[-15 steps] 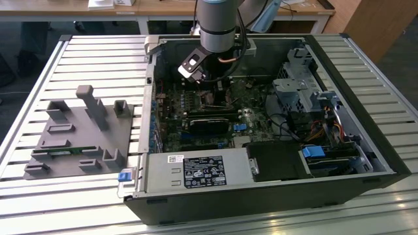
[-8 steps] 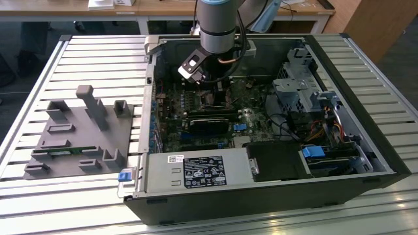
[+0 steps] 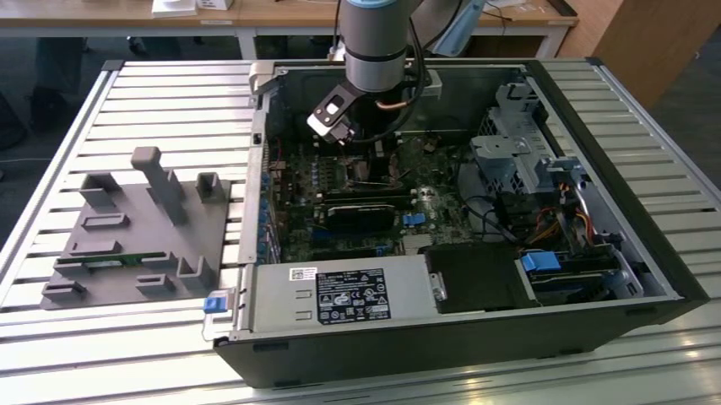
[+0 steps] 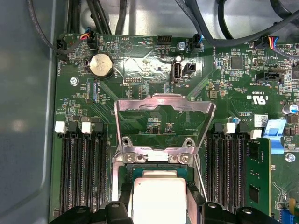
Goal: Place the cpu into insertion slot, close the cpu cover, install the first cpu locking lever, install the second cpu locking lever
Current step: 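Place the cpu into insertion slot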
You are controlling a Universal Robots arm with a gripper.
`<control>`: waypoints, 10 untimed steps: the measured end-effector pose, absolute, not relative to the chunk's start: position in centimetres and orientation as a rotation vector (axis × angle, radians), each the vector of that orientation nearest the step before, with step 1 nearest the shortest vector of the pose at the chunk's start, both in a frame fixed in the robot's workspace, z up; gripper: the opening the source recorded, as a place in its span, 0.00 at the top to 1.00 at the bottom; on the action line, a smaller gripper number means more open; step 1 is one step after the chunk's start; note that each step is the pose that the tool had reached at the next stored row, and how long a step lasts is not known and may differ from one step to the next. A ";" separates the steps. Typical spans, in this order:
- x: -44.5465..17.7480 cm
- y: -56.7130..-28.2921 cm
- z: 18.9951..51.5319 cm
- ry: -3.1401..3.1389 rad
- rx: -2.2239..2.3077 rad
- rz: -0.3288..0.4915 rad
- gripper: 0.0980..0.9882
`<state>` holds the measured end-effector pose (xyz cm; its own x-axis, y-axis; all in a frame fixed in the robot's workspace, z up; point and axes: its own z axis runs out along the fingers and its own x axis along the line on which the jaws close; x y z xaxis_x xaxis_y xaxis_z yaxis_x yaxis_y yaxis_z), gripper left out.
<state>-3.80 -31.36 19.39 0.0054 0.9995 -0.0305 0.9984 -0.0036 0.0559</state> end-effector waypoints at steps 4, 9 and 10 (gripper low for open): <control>-3.8 -31.4 19.4 2.173 2.183 0.027 0.49; -3.8 -31.4 19.4 2.173 2.183 0.027 0.42; -3.8 -31.4 19.4 2.173 2.183 0.027 0.42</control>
<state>-3.80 -31.36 19.37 0.0054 0.9995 -0.0305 0.9984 -0.0037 0.0559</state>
